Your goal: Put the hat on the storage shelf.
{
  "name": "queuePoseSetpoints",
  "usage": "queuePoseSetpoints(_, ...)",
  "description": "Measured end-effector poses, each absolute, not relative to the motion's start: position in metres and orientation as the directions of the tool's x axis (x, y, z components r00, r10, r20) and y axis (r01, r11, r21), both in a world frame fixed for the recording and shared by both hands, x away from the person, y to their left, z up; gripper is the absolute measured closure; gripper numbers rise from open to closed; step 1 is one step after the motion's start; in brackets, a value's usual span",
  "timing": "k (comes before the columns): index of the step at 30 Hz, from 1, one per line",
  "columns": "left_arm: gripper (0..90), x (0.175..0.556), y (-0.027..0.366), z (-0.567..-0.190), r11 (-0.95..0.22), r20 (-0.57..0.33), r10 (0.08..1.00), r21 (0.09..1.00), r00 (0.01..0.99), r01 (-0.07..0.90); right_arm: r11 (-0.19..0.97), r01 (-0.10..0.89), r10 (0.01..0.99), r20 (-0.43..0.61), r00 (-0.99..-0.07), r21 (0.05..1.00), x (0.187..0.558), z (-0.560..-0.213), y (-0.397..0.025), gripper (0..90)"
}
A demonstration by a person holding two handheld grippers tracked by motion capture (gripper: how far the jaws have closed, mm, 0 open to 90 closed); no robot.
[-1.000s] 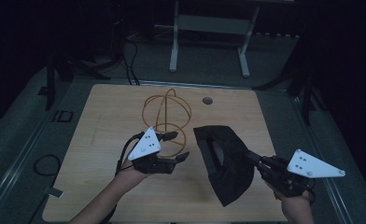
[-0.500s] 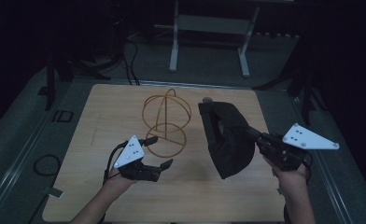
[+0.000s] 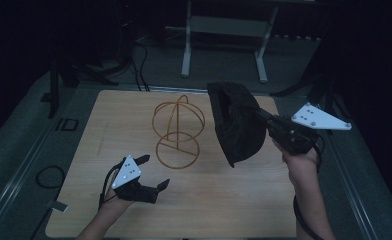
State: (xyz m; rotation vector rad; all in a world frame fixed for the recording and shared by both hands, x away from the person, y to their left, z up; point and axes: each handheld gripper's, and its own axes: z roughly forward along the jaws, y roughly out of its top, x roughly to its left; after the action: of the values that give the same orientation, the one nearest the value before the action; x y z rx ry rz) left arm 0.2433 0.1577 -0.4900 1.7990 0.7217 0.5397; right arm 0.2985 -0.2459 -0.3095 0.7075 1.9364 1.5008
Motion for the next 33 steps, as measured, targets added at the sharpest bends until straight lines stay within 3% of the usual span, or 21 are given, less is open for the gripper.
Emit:
queuePoseSetpoints(16,0.1,0.230,0.176,-0.529,-0.203,-0.028,0.762,0.939,0.647,0.279,0.293,0.098,0.670,-0.131,-0.731,0.951,0.336,-0.318,-0.182,89.2)
queuePoseSetpoints(33,0.1,0.229,0.183,-0.537,-0.197,-0.029,0.779,0.937,0.627,0.288,0.331,0.161,0.623,-0.087,-0.777,0.930,0.360,-0.343,-0.136,89.1)
